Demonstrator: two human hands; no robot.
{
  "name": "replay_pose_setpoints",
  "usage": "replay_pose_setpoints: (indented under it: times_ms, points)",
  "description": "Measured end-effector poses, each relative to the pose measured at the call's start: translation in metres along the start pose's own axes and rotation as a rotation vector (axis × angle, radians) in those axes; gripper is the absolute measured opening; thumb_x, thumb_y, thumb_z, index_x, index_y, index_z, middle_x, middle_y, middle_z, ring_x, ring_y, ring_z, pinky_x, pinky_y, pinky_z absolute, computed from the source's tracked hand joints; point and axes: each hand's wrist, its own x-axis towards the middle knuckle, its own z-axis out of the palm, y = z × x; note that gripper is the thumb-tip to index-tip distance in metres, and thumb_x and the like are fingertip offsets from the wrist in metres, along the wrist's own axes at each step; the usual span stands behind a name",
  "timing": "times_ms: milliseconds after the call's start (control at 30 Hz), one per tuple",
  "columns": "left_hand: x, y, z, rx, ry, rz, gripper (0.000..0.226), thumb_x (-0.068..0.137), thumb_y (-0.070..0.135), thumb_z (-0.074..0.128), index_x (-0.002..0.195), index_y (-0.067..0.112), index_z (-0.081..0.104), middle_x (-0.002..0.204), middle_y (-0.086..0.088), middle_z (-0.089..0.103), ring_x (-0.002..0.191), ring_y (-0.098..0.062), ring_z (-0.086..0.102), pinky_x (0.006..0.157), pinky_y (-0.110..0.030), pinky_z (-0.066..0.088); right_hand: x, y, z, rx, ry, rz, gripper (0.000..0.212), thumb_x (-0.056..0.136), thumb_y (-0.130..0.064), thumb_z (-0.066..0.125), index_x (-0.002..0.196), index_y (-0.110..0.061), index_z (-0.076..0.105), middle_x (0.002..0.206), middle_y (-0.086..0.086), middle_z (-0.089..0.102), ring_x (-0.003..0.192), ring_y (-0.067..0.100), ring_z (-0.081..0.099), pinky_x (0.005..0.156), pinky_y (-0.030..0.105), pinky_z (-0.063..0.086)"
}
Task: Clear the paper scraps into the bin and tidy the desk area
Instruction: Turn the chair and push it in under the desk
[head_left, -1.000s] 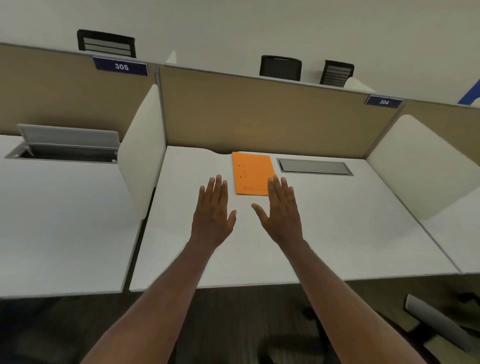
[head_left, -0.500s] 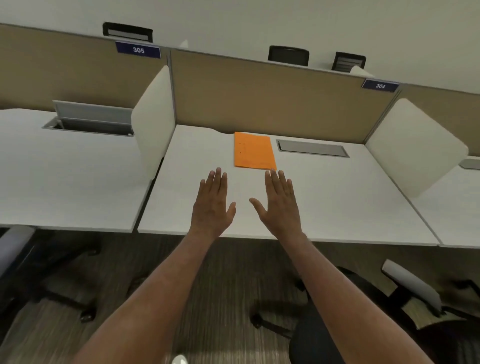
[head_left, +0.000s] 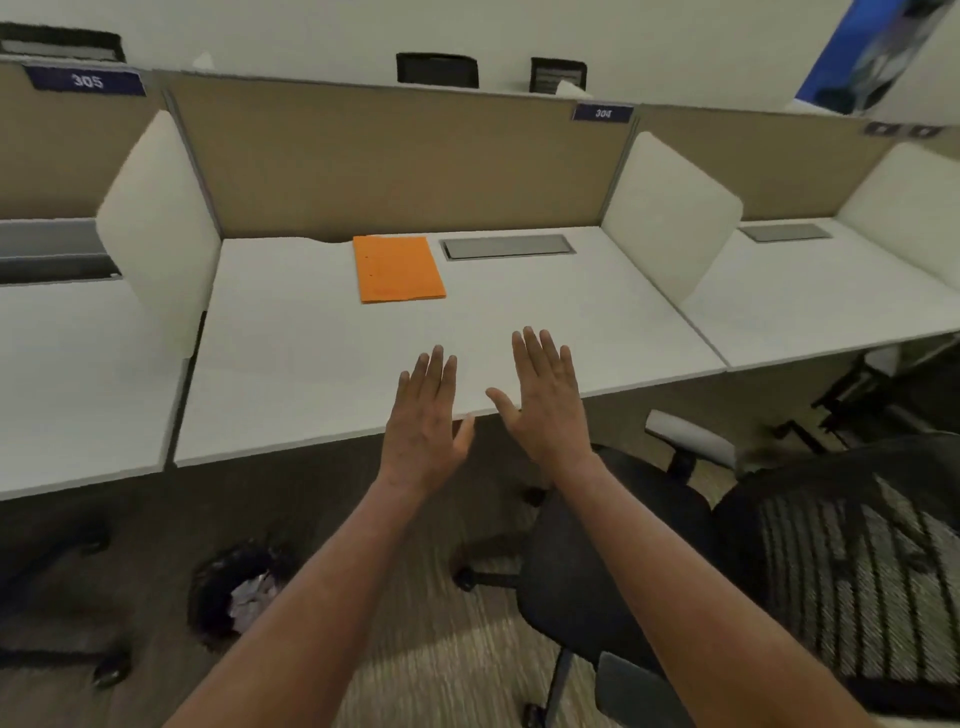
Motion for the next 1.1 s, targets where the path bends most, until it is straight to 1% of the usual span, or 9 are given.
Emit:
replay_pose_setpoints:
  times_ms: [167,267,333,500,600,700,867,1000,1100]
  points:
    - [-0.009,0.053,0.032,-0.059,-0.057,0.145,0.085,0.096,0.047,0.047,0.158,0.015,-0.002,0.167,-0.008,-0.012,0.154,-0.025,-0.010,0.125,-0.050,0.013,-0.055,0.061,-0.020,-0.069,-0.020,0.126,0.082,0.100,-0.055,0.037,0.159,-0.015,-0.003,0.168,0.006,-0.007,0.155,0.023,-0.011,0.126,0.048,0.001]
    - [-0.024,0.090,0.054,-0.097,-0.100,0.225,0.083,0.095,0.047,0.048,0.158,0.014,0.005,0.168,-0.011,-0.003,0.155,-0.027,-0.003,0.125,-0.050,0.016,-0.094,0.107,-0.040,-0.112,-0.013,0.207,0.081,0.099,-0.051,0.044,0.159,-0.012,0.006,0.168,0.008,0.005,0.155,0.024,-0.002,0.126,0.049,0.005]
    - [-0.037,0.120,0.071,-0.121,-0.137,0.280,0.083,0.093,0.048,0.049,0.157,0.015,0.008,0.167,-0.011,0.004,0.155,-0.027,0.003,0.124,-0.049,0.018,-0.123,0.147,-0.054,-0.157,-0.018,0.256,0.080,0.097,-0.046,0.050,0.159,-0.011,0.011,0.168,0.008,0.010,0.155,0.024,0.002,0.126,0.049,0.008]
    - [-0.062,0.182,0.118,-0.163,-0.243,0.399,0.083,0.094,0.047,0.050,0.158,0.015,0.008,0.167,-0.011,0.005,0.155,-0.027,0.004,0.124,-0.049,0.018,-0.192,0.255,-0.098,-0.348,-0.073,0.278,0.082,0.093,-0.032,0.060,0.158,-0.011,0.014,0.167,0.010,0.014,0.155,0.026,0.006,0.126,0.049,0.009]
    - [-0.083,0.221,0.154,-0.180,-0.330,0.425,0.082,0.094,0.047,0.048,0.158,0.013,0.009,0.167,-0.012,0.007,0.155,-0.027,0.004,0.125,-0.048,0.017,-0.227,0.328,-0.127,-0.446,-0.125,0.231,0.080,0.090,-0.021,0.062,0.157,-0.010,0.020,0.165,0.013,0.021,0.154,0.029,0.013,0.125,0.051,0.012]
    - [-0.117,0.257,0.201,-0.197,-0.456,0.459,0.082,0.094,0.050,0.045,0.158,0.011,0.011,0.167,-0.012,0.010,0.154,-0.028,0.008,0.124,-0.047,0.018,-0.254,0.400,-0.142,-0.546,-0.236,0.125,0.076,0.090,-0.018,0.062,0.155,-0.009,0.024,0.162,0.016,0.027,0.152,0.034,0.020,0.123,0.053,0.015]
    - [-0.184,0.300,0.281,-0.183,-0.724,0.546,0.098,0.087,0.070,0.041,0.158,0.015,0.002,0.168,-0.007,0.002,0.155,-0.025,0.001,0.125,-0.043,0.003,-0.292,0.501,-0.153,-0.656,-0.370,-0.079,0.085,0.074,0.000,0.066,0.152,-0.009,0.033,0.157,0.019,0.036,0.146,0.039,0.032,0.117,0.057,0.027]
    - [-0.215,0.315,0.320,-0.119,-0.920,0.597,0.121,0.071,0.085,0.045,0.157,0.016,-0.003,0.168,-0.006,-0.002,0.155,-0.024,-0.002,0.125,-0.045,0.001,-0.315,0.559,-0.153,-0.729,-0.578,-0.232,0.110,0.065,0.014,0.058,0.159,-0.025,0.014,0.165,0.010,0.020,0.152,0.032,0.019,0.118,0.054,0.028]
    - [-0.223,0.321,0.338,-0.066,-1.016,0.622,0.127,0.067,0.082,0.057,0.158,0.017,-0.004,0.168,-0.004,-0.001,0.154,-0.025,0.001,0.124,-0.048,0.004,-0.326,0.589,-0.144,-0.757,-0.663,-0.321,0.123,0.061,0.010,0.064,0.159,-0.030,0.003,0.168,0.004,0.005,0.154,0.028,0.009,0.119,0.051,0.027]
